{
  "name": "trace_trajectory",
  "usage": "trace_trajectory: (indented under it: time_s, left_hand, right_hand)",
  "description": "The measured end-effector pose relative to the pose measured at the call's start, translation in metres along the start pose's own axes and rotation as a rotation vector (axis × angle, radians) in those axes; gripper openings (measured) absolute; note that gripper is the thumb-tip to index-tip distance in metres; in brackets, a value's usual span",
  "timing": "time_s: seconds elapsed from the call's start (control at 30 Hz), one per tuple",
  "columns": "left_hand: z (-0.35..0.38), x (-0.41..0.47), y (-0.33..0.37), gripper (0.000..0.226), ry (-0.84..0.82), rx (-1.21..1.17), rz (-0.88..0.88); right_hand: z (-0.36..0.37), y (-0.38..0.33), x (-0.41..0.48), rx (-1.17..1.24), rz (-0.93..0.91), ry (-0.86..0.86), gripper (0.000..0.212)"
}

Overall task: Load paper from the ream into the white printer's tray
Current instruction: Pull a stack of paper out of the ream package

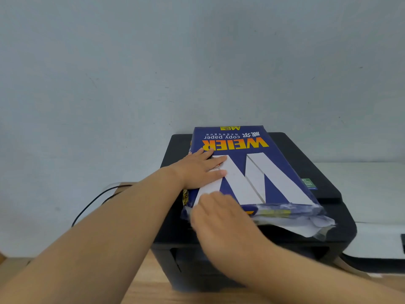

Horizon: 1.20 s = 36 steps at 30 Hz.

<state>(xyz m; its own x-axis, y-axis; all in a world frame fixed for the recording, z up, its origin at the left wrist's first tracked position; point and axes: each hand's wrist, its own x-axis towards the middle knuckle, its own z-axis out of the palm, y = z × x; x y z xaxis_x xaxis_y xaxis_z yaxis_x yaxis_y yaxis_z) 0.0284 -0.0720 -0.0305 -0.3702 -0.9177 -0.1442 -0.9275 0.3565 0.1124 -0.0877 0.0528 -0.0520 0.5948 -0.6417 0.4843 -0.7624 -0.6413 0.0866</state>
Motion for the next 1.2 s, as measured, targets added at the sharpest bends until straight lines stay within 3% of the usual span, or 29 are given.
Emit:
trace_trajectory:
  time_s: [0.07, 0.13, 0.33, 0.5, 0.6, 0.67, 0.73, 0.83, 0.93, 1.07, 1.2]
  left_hand:
    - [0.000, -0.001, 0.000, 0.059, -0.014, -0.003, -0.012]
    - [0.000, -0.001, 0.000, 0.058, -0.017, 0.003, -0.012]
    - [-0.001, -0.002, 0.001, 0.059, -0.029, -0.007, -0.018]
    - [-0.002, -0.003, 0.002, 0.058, -0.034, -0.001, -0.017]
    - [-0.002, -0.003, 0.002, 0.058, -0.039, 0.004, -0.020]
    - [-0.002, -0.002, 0.002, 0.058, -0.038, 0.001, -0.023]
    - [-0.002, -0.002, 0.002, 0.058, -0.039, -0.005, -0.026]
    - [-0.002, -0.002, 0.004, 0.057, -0.043, -0.019, -0.033]
    - [-0.004, -0.002, 0.006, 0.057, -0.042, -0.028, -0.038]
    - [-0.003, 0.003, 0.000, 0.060, -0.068, -0.008, -0.030]
    - [-0.002, 0.004, 0.000, 0.057, -0.061, -0.015, -0.041]
  right_hand:
    - [0.007, -0.008, -0.026, -0.009, -0.159, 0.036, 0.018]
    - [0.015, -0.010, -0.045, -0.055, -0.245, 0.026, 0.014]
    - [0.032, -0.008, -0.063, 0.026, -0.273, 0.095, 0.011]
    - [0.008, -0.007, -0.072, 0.073, -0.248, 0.014, 0.016]
    - [-0.017, 0.015, -0.080, 0.183, -0.171, 0.219, 0.019]
    - [-0.029, 0.038, -0.083, 0.215, 0.020, 0.295, 0.032]
    - [-0.036, 0.055, -0.083, 0.127, 0.179, 0.194, 0.043]
    - [-0.025, 0.069, -0.088, 0.011, 0.188, -0.002, 0.029]
    - [-0.007, 0.072, -0.098, 0.002, 0.136, -0.065, 0.018]
    - [0.005, 0.066, -0.103, 0.001, 0.164, -0.099, 0.019]
    - [0.006, 0.059, -0.102, 0.134, 0.328, -0.151, 0.011]
